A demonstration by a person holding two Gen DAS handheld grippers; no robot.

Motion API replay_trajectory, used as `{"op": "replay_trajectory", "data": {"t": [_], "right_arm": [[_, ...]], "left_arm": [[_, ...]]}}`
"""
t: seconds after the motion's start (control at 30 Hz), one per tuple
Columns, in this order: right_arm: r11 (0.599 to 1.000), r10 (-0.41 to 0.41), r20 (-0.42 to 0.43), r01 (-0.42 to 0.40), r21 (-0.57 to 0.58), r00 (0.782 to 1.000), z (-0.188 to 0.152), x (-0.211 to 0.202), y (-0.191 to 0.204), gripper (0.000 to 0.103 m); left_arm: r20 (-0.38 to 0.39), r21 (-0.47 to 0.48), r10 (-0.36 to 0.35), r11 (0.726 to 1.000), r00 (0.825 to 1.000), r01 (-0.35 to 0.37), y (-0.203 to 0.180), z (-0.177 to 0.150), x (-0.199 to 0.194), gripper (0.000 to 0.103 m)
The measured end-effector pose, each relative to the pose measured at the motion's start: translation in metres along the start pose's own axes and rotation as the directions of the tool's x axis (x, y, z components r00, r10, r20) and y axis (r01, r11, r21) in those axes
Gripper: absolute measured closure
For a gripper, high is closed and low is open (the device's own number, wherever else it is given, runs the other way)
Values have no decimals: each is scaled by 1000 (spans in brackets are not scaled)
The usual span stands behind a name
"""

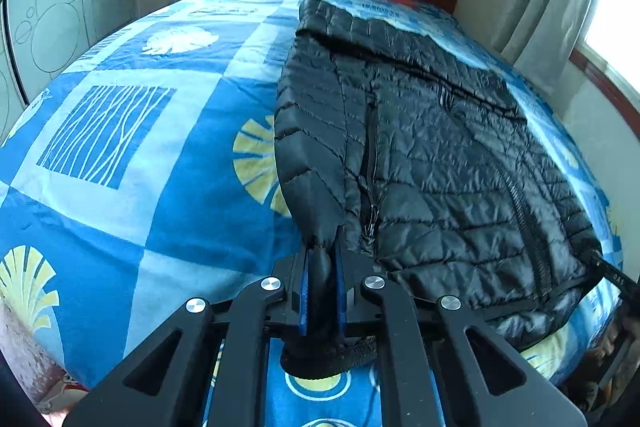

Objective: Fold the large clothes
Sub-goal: 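Grasp the jacket hem with the left tool while the right tool grasps it too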

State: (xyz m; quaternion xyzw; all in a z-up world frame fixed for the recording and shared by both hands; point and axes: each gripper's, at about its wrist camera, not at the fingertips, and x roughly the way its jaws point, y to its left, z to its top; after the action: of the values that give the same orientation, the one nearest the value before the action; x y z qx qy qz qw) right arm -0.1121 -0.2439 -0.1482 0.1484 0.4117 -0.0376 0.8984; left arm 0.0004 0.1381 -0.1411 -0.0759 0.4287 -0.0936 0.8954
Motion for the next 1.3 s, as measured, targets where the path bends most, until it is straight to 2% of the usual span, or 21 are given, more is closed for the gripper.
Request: {"op": "replay_trajectory", "data": {"t": [0.17, 0.33, 0.43, 0.53, 0.63, 0.7, 0.9, 1.0, 1.1, 1.3], "right_arm": [[991, 125, 70, -128, 39, 990, 31, -14, 5, 90], [968, 230, 141, -242, 71, 963, 84, -9, 9, 90], [967, 226, 169, -242, 83, 959, 116, 8, 8, 90], [957, 225, 190, -254, 143, 956, 139, 22, 0, 90], [944, 247, 237, -288, 159, 940, 151, 14, -2, 90], [947, 244, 251, -286, 147, 937, 162, 14, 2, 90], [947, 255, 251, -294, 132, 934, 211, 41, 9, 90], [942, 258, 234, -298, 156, 938, 244, 72, 5, 89], [944, 241, 192, -276, 182, 951, 271, 109, 2, 89], [946, 201, 70, -212, 244, 977, 290, 192, -7, 89]], "left_arm": [[62, -34, -34, 999, 998, 36, -2, 30, -13, 94], [117, -44, -72, 996, 991, 77, -4, 77, -12, 94], [130, -66, -101, 992, 986, 110, -4, 108, 1, 94], [138, -110, -116, 985, 984, 132, -2, 136, 16, 94], [168, -132, -141, 978, 976, 164, -2, 147, 9, 94], [195, -114, -132, 981, 972, 156, -9, 154, 4, 94], [183, -150, -114, 978, 976, 143, -9, 191, 31, 94], [167, -153, -109, 979, 980, 135, -8, 218, 56, 94], [141, -148, -105, 981, 984, 126, -12, 242, 89, 94], [63, -125, -72, 989, 995, 79, -19, 270, 162, 94]]}}
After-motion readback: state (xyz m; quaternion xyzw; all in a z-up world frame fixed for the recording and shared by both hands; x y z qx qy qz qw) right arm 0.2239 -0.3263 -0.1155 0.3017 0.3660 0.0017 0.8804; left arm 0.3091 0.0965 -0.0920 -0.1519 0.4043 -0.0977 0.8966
